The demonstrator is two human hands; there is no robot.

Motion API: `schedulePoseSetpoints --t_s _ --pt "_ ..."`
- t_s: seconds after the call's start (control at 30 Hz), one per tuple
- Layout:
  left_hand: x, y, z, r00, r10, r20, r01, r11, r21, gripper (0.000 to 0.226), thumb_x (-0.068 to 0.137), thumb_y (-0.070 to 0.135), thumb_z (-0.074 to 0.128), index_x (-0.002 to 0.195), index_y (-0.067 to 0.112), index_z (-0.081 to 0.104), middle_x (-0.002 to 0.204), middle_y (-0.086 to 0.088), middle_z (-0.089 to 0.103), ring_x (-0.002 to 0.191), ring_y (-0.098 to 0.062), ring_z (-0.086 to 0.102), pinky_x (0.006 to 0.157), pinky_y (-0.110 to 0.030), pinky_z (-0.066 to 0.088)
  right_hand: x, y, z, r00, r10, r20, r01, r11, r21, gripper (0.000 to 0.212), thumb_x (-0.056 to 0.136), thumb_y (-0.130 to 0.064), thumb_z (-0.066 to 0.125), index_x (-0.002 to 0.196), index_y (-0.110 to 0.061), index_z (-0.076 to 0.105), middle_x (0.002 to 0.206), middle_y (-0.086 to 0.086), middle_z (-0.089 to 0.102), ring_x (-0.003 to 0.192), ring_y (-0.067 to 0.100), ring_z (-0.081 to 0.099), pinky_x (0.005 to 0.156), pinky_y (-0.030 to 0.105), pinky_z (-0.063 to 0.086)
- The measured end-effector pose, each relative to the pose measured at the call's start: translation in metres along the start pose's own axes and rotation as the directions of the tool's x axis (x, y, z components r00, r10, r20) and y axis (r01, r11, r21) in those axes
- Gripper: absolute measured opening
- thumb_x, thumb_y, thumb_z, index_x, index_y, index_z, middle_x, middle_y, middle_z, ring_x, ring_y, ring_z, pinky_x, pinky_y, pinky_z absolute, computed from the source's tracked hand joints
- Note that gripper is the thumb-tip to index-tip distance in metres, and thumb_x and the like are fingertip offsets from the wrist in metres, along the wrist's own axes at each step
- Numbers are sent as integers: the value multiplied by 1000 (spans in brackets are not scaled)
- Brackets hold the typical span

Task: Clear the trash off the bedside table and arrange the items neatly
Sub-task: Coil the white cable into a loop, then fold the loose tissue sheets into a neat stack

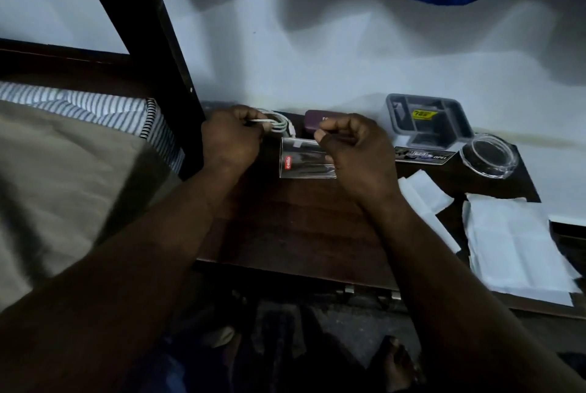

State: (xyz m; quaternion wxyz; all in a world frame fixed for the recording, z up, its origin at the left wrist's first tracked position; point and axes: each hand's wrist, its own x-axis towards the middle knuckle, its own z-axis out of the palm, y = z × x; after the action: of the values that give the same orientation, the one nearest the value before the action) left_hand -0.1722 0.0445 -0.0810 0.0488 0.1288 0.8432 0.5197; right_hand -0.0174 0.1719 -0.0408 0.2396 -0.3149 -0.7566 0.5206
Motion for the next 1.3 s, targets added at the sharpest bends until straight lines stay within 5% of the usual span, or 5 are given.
schedulePoseSetpoints --t_s 0.47,0.7,1.0,1.17,1.3 --pt "11 -5 10 990 107 88 -137 817 560 25 89 42 69 110 30 78 108 -9 77 103 -34 71 90 -40 58 3 11 -9 996 -73 60 82 984 -158 3 90 -25 78 93 -25 77 94 -14 76 91 0 70 82 17 50" --pt "13 -1 25 991 84 105 -132 741 659 31 89 40 64 116 30 74 116 -13 73 107 -40 68 90 -44 57 -2 21 -19 989 -116 93 134 964 -229 4 89 -26 78 92 -28 76 97 -14 75 97 0 69 89 26 55" --pt "18 8 26 995 65 74 -91 880 466 27 83 36 69 108 25 74 116 -4 74 109 -29 69 96 -36 55 -2 25 -31 992 -112 51 120 969 -215 7 88 -27 80 89 -31 75 95 -14 76 92 1 70 86 24 57" --pt "6 41 33 990 141 -4 -138 975 175 7 86 39 67 84 33 67 62 22 66 64 0 63 64 -22 41 -4 22 -40 994 -106 28 110 974 -198 5 87 -26 80 90 -28 76 95 -10 77 90 6 72 89 34 58" --pt "-28 71 47 950 303 74 -311 935 167 10 83 43 61 87 36 68 57 13 62 57 0 59 56 -23 41 -9 18 -54 990 -134 37 139 957 -255 5 88 -25 79 92 -26 77 93 -12 76 88 1 71 82 15 52"
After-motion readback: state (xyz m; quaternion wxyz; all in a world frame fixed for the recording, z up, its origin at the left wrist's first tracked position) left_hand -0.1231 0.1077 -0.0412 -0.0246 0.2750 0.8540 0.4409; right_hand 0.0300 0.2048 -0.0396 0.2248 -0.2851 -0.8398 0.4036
